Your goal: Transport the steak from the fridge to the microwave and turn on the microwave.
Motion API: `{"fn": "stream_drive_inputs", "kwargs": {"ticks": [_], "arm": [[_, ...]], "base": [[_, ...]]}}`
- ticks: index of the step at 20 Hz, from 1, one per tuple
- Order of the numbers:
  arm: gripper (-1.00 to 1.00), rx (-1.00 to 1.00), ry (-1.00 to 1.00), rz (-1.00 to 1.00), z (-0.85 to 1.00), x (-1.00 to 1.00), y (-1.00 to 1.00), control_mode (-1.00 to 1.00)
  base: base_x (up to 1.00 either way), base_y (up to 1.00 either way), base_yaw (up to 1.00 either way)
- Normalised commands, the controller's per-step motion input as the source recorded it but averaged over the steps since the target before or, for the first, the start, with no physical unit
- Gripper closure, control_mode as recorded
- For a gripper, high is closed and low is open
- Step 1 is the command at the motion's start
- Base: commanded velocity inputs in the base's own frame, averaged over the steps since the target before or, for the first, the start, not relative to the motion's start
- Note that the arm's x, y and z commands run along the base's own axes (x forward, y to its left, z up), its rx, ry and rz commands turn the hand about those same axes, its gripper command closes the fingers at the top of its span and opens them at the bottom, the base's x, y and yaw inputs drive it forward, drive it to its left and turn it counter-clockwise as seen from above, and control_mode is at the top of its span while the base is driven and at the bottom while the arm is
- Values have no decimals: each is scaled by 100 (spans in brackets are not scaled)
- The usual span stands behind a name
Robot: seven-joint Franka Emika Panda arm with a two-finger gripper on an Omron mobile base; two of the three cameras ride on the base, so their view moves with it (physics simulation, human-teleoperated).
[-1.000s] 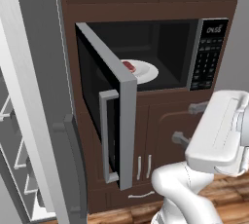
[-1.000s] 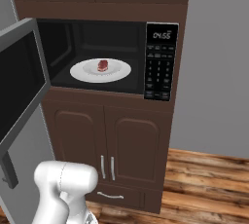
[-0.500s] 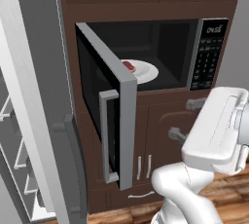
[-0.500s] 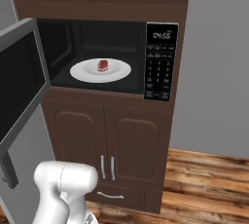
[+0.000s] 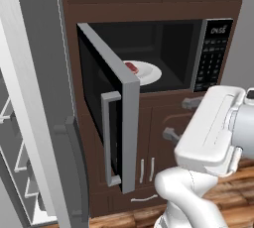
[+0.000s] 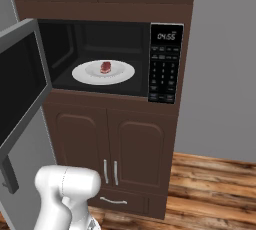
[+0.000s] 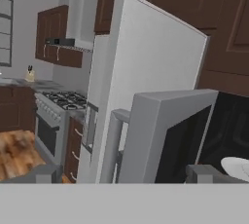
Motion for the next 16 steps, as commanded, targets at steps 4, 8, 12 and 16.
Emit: {"fn": "stream_drive_inputs", "kwargs": {"ticks": [4, 8, 12, 16], "arm": [[-100, 7, -12, 0, -44, 17, 21, -100], [-100, 6, -10, 0, -46, 20, 23, -100], [-100, 7, -11, -1, -45, 19, 18, -100], [-100, 8, -10, -3, -44, 22, 15, -100]], "base": [[0, 0, 0], [0, 0, 0], [0, 0, 0], [0, 0, 0]]}}
